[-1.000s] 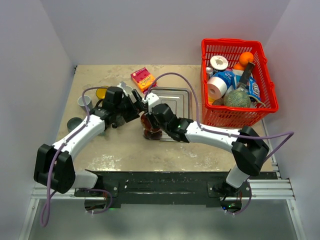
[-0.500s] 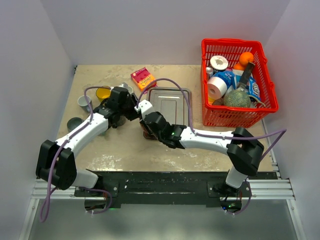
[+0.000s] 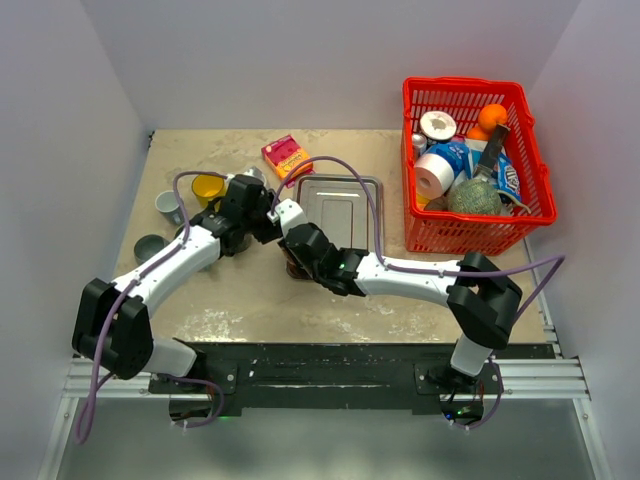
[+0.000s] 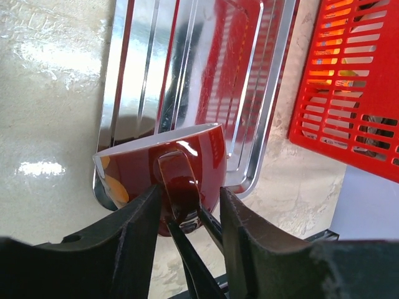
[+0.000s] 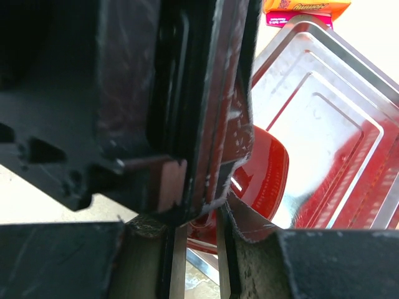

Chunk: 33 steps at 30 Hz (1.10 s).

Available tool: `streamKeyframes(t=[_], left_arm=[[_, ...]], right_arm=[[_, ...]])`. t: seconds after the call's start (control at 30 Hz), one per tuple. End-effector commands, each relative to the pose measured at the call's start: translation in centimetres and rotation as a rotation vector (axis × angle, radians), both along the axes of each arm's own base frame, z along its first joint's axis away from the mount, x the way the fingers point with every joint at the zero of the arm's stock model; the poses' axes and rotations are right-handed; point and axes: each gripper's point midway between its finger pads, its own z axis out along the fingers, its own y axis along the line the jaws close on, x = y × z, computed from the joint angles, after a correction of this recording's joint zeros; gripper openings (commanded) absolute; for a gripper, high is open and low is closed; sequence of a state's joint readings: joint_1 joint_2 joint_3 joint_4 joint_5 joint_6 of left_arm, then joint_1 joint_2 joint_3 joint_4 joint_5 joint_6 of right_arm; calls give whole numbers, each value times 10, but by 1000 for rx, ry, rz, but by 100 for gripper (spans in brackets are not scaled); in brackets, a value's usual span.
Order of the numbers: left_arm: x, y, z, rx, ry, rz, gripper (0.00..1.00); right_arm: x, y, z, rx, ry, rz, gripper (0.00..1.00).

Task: Turn the mug right side up

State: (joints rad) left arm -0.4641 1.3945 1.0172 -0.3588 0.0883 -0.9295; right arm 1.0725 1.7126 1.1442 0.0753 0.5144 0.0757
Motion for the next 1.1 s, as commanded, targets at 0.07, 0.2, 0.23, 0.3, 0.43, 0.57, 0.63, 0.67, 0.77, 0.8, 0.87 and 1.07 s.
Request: streamKeyframes(t=[0.07, 0.2, 0.23, 0.3, 0.43, 0.57, 0.63, 0.67, 0.77, 0.8, 0.87, 1.07], left_arm=[[11, -6, 6, 16, -36, -15, 34], [12, -5, 5, 28, -42, -10, 17], [12, -5, 5, 32, -45, -14, 8], [13, -4, 4, 42, -48, -15, 0], [14, -2, 4, 67, -66, -22, 0], [16, 2, 10, 106, -119, -39, 0], [19, 6, 18, 123, -162, -27, 0], [20, 9, 20, 142, -184, -33, 0], [21, 14, 29, 171, -235, -37, 0], [20, 16, 34, 174, -254, -35, 0], [20, 19, 36, 187, -280, -35, 0], [18, 24, 52, 184, -361, -39, 0]], right_arm=[[15, 17, 70, 194, -114, -38, 0], [13, 16, 68, 194, -107, -40, 0], [13, 16, 69, 199, -107, -41, 0], [12, 16, 68, 206, -98, -42, 0], [7, 19, 60, 209, -53, -29, 0], [2, 16, 49, 203, -13, -34, 17], [0, 11, 52, 223, -13, -48, 28], [-2, 7, 48, 226, -4, -57, 32], [-6, -2, 53, 248, 2, -74, 50], [-7, -5, 55, 256, 4, -82, 57], [-12, -13, 61, 281, 8, -90, 63], [-28, -36, 67, 339, 50, -118, 68]])
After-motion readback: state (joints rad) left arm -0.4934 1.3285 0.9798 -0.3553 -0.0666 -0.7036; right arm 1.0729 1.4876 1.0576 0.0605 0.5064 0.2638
